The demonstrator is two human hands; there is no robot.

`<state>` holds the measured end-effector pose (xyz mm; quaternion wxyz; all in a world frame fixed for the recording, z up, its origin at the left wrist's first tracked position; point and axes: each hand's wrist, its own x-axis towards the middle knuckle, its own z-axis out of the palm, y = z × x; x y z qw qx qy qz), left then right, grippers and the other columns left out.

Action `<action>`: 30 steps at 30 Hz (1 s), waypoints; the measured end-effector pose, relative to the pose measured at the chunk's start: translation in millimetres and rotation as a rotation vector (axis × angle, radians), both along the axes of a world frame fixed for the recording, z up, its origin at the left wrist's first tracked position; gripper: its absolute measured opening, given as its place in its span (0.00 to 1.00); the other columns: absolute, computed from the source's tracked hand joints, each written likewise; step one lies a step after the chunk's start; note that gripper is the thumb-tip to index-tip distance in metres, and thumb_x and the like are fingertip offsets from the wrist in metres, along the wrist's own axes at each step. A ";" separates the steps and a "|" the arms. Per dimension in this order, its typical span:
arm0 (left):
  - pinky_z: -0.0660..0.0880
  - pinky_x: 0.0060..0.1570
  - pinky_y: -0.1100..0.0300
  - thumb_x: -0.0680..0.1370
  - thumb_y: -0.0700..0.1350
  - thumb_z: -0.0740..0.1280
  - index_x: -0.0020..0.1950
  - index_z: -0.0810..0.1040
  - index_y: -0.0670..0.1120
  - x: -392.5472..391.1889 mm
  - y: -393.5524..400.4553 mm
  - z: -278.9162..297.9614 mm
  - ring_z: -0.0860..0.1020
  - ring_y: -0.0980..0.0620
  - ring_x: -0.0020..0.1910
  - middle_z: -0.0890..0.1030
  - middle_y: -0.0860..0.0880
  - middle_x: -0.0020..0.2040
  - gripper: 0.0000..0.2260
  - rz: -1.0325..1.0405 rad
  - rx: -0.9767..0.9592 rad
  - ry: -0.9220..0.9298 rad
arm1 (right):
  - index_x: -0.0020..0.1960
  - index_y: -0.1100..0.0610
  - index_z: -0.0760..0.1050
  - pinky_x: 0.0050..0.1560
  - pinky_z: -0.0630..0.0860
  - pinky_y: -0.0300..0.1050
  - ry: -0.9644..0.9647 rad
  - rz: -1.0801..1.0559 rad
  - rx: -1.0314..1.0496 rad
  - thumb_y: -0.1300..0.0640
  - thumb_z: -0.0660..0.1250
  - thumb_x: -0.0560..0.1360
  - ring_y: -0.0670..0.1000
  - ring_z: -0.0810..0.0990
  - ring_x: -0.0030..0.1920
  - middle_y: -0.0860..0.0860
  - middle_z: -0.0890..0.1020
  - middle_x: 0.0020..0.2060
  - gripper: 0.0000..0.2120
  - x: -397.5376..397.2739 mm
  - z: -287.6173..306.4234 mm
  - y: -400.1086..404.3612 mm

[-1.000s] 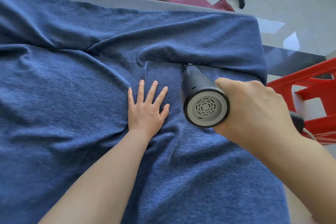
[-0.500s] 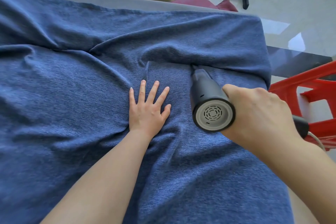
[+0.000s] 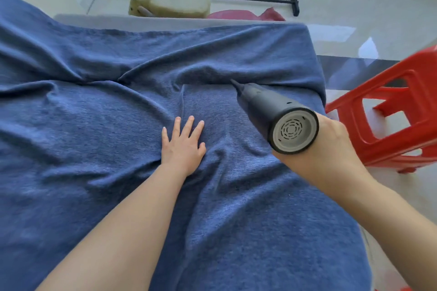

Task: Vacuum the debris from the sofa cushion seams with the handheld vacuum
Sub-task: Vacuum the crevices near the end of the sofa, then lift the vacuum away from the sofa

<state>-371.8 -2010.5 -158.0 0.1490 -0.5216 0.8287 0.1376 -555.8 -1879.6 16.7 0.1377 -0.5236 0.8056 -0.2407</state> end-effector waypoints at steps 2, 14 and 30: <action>0.41 0.75 0.39 0.83 0.54 0.52 0.80 0.44 0.55 3.1 7.5 16.6 0.40 0.46 0.79 0.43 0.53 0.81 0.28 0.009 0.043 -0.021 | 0.38 0.49 0.73 0.42 0.72 0.48 -0.202 -0.106 -0.034 0.54 0.75 0.64 0.52 0.76 0.39 0.42 0.74 0.32 0.10 4.9 15.3 12.6; 0.42 0.76 0.42 0.71 0.48 0.74 0.79 0.44 0.59 1.0 57.8 204.3 0.44 0.46 0.79 0.49 0.54 0.80 0.47 -0.023 -0.095 0.651 | 0.37 0.59 0.71 0.35 0.73 0.45 -1.338 -0.272 0.049 0.65 0.67 0.62 0.53 0.74 0.30 0.55 0.74 0.30 0.06 7.6 103.3 82.0; 0.51 0.75 0.46 0.66 0.48 0.77 0.59 0.76 0.53 46.4 182.1 414.5 0.76 0.52 0.52 0.79 0.56 0.51 0.23 -0.177 -0.309 0.655 | 0.70 0.69 0.63 0.67 0.66 0.54 -2.136 -0.002 -0.084 0.57 0.56 0.77 0.60 0.73 0.58 0.64 0.72 0.60 0.25 62.7 242.3 204.2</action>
